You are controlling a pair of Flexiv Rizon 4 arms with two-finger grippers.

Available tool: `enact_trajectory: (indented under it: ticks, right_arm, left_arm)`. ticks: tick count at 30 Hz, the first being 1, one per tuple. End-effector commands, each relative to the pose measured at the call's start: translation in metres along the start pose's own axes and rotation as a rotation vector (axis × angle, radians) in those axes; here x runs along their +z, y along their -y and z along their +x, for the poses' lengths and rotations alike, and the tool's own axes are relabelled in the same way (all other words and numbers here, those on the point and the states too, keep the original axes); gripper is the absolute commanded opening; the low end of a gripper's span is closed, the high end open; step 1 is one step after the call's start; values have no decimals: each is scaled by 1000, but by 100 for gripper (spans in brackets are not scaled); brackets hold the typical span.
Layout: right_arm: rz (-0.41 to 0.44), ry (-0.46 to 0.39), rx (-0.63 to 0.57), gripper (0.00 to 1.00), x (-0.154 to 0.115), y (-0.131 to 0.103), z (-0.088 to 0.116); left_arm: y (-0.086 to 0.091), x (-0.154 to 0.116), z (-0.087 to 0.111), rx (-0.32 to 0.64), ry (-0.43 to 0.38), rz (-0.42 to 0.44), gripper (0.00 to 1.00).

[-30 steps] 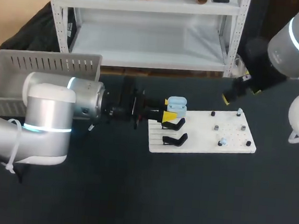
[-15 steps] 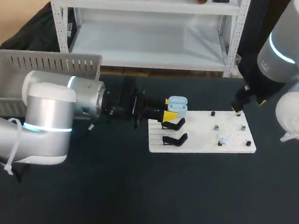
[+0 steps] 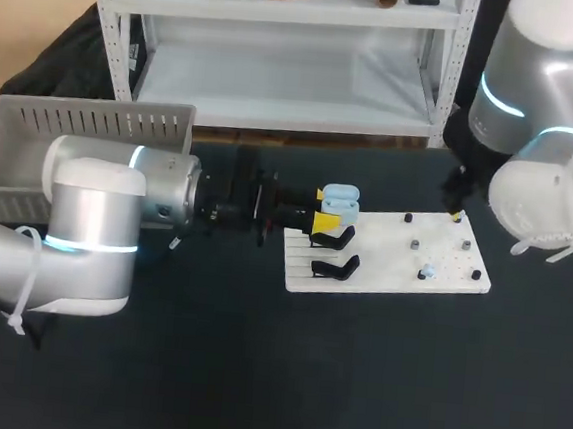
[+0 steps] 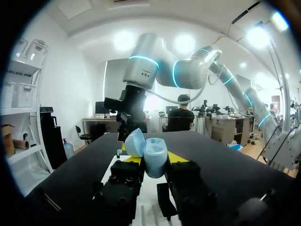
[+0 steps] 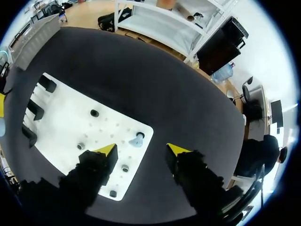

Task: Pick up each earbud case from the left stands, insert the matching earbuds, close the lid, and place the case in the box.

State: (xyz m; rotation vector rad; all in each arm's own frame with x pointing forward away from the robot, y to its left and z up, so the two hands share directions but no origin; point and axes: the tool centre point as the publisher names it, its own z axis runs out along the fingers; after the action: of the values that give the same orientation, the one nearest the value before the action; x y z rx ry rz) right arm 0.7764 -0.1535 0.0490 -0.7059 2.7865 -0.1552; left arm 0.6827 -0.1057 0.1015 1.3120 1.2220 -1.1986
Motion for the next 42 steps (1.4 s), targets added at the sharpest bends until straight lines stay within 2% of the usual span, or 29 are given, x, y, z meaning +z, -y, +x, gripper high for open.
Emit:
enact_trajectory:
  ticks: [1, 16, 27, 42]
  right_arm:
    - [15, -5, 10, 48, 8, -2, -4]
    - [48, -10, 50, 43, 21, -4, -3]
    - [70, -3, 57, 31, 24, -5, -1]
    - [84, -3, 62, 28, 26, -6, 1]
  left_arm:
    - [1, 0, -1, 0, -3, -4, 0]
    - [1, 0, -1, 0, -3, -4, 0]
    - [1, 0, -1, 0, -3, -4, 0]
    - [1, 0, -1, 0, -3, -4, 0]
